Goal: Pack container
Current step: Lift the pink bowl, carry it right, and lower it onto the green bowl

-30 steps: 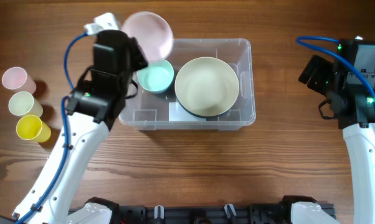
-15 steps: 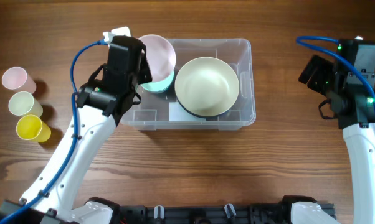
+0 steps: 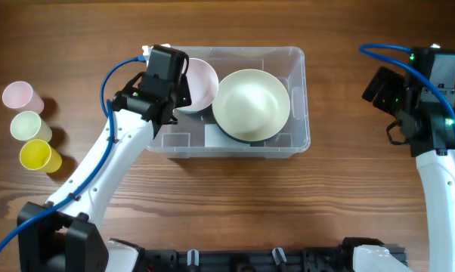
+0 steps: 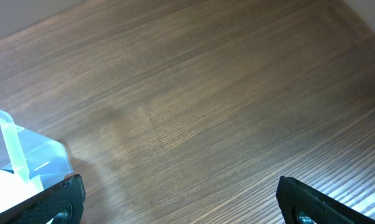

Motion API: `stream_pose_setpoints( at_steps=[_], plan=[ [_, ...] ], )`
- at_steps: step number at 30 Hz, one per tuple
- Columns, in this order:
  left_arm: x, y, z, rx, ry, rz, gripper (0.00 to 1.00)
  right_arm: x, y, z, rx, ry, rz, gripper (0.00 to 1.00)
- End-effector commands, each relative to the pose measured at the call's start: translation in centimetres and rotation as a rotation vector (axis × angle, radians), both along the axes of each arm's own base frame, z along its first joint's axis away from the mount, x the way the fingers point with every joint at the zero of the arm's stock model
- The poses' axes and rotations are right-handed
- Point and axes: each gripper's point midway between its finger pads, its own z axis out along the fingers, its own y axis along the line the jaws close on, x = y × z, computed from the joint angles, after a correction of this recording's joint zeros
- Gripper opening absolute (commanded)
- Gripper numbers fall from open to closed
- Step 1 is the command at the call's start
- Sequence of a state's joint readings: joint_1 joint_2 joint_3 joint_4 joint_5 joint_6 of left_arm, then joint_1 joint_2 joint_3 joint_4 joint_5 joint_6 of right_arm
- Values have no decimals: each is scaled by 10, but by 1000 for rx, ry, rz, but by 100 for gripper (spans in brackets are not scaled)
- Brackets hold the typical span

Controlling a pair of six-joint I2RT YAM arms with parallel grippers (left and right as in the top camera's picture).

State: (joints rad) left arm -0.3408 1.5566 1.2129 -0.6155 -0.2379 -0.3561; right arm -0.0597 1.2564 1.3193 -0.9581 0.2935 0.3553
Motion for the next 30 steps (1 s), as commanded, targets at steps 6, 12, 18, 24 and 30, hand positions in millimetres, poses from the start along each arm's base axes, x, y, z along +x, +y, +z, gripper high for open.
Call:
stream_pose_setpoints(
  at_steps=[6, 12, 18, 24, 30],
  plan=[
    [8, -7, -1, -9, -10, -17, 4, 0, -4, 6, -10, -18, -22, 100],
    [12, -8, -21, 6, 28, -16, 4, 0, -4, 6, -10, -18, -22, 100],
    [16, -6, -18, 17, 6, -5, 4, 0, -4, 6, -10, -18, -22, 100],
    [17, -4, -18, 24, 4, 1, 4, 0, -4, 6, -10, -18, -22, 100],
    [18, 0, -17, 43, -4, 15, 4, 0, -4, 6, -10, -17, -22, 100]
  ],
)
